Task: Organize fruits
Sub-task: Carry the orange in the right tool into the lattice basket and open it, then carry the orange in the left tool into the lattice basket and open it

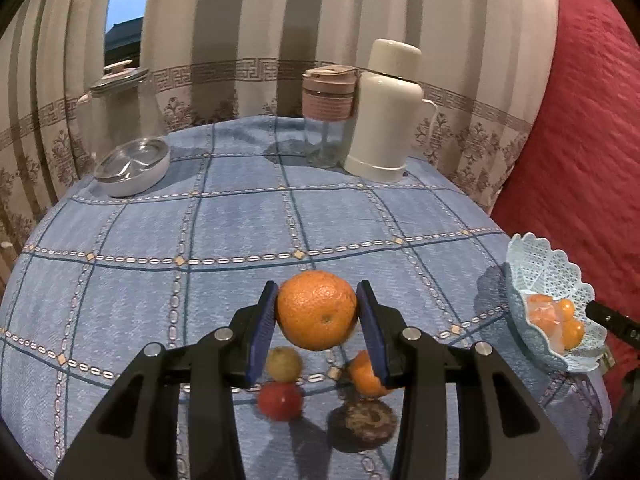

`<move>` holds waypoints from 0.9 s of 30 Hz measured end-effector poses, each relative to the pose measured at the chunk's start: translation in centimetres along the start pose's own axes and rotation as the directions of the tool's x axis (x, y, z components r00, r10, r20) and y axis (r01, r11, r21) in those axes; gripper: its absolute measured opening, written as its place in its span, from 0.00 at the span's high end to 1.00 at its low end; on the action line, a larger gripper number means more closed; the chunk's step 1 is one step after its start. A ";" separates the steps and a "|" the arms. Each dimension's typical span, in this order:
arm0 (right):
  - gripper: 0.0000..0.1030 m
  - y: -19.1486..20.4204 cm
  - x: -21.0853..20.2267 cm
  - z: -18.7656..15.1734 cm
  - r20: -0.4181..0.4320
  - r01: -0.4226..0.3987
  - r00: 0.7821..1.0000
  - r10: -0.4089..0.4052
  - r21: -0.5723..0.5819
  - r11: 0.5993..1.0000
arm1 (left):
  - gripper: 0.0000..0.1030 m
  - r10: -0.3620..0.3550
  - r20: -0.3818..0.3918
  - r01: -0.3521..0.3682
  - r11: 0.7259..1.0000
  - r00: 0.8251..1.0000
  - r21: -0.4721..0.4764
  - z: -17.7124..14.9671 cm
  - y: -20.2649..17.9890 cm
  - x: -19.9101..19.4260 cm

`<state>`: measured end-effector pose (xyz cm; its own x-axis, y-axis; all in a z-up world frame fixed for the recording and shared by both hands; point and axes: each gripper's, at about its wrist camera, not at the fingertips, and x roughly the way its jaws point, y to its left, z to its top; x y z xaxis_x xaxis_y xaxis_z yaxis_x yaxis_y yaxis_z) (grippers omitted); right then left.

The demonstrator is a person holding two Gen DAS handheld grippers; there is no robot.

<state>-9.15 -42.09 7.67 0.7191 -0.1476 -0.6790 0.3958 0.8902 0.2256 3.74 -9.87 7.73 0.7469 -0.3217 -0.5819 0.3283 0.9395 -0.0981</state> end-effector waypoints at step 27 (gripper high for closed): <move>0.41 -1.7 -1.5 1.9 0.095 -0.015 0.995 0.014 0.010 1.000 | 0.60 -0.237 -0.084 0.249 0.948 0.968 0.196 -0.5 -16.1 0.3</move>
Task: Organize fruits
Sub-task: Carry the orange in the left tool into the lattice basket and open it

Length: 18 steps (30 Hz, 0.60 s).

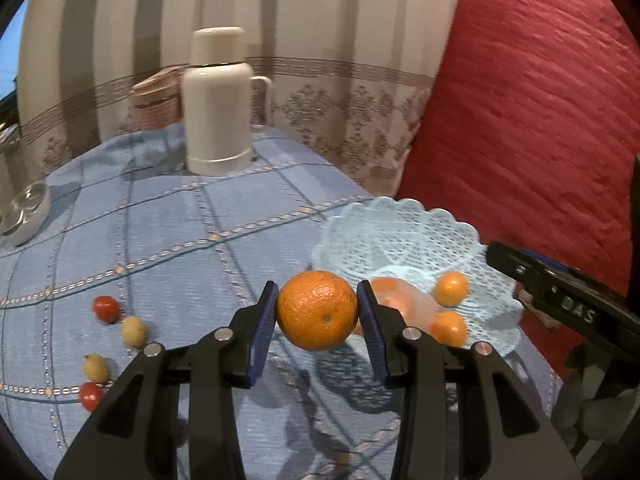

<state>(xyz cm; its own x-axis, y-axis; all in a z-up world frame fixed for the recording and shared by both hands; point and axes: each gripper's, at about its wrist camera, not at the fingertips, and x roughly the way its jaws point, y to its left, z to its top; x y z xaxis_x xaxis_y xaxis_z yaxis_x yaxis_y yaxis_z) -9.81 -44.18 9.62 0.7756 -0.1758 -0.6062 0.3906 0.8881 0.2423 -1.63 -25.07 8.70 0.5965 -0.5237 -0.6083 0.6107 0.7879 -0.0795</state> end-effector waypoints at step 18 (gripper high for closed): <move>0.41 -0.3 -0.5 0.4 0.009 -0.008 1.000 0.007 0.008 1.000 | 0.60 -0.100 -0.069 0.105 0.992 0.993 0.064 -1.4 -4.5 2.5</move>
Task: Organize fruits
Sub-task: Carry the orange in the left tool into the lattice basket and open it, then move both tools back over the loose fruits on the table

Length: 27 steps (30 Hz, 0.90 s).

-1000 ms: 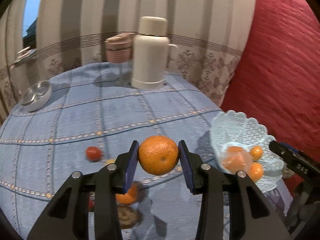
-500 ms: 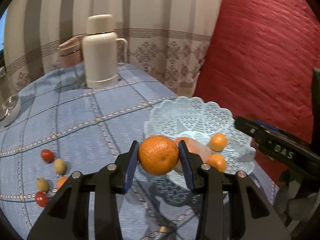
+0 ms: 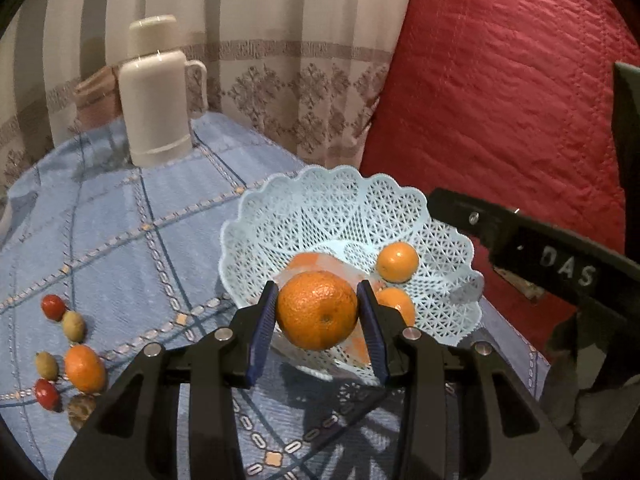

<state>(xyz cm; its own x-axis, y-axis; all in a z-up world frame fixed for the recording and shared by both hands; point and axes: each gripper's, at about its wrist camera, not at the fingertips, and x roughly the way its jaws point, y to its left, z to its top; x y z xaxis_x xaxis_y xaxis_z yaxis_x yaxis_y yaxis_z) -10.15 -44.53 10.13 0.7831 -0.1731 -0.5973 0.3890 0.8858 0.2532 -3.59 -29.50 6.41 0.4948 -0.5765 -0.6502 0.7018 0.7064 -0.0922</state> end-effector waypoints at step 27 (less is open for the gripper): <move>0.41 0.1 -0.2 0.2 -0.002 -0.001 1.000 0.001 0.000 1.000 | 0.27 -0.063 0.019 0.063 0.997 0.998 -0.031 -0.3 0.4 -0.9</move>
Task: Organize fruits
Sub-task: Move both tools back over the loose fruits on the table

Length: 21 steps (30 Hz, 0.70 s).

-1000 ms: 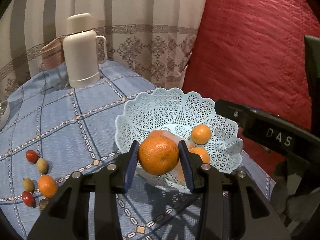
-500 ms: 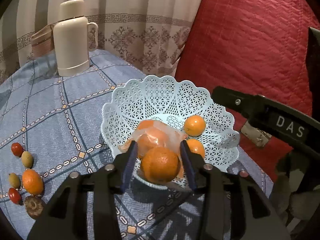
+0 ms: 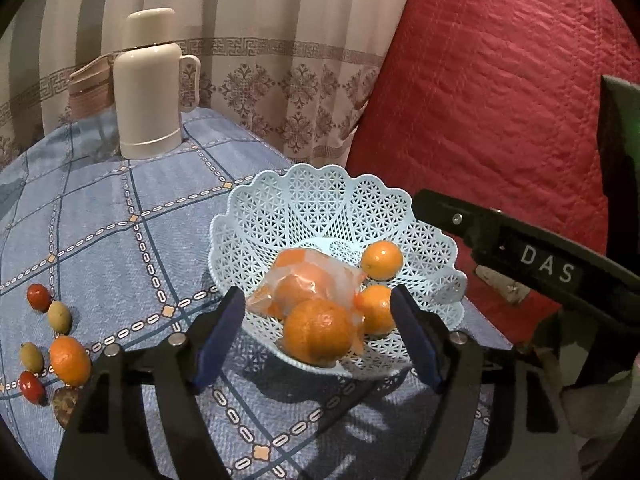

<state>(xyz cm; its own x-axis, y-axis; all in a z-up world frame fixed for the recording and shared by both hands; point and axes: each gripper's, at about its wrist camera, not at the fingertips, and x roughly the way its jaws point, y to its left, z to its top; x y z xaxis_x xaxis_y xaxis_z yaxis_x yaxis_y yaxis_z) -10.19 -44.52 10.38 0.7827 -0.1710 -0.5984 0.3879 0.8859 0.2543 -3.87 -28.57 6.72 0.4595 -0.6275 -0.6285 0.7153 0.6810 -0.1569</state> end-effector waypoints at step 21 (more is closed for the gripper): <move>0.41 -0.1 -0.1 0.0 0.000 0.002 1.000 -0.002 0.000 1.000 | 0.27 0.170 0.037 -0.171 0.985 0.985 0.027 -0.7 2.4 -0.5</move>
<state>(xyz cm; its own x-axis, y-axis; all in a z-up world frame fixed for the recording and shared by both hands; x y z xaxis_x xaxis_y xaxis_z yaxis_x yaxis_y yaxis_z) -10.25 -44.61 10.42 0.7818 -0.1724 -0.5993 0.3893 0.8857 0.2530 -2.73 -26.34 6.14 0.5939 -0.5162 -0.6171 0.6401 0.7679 -0.0262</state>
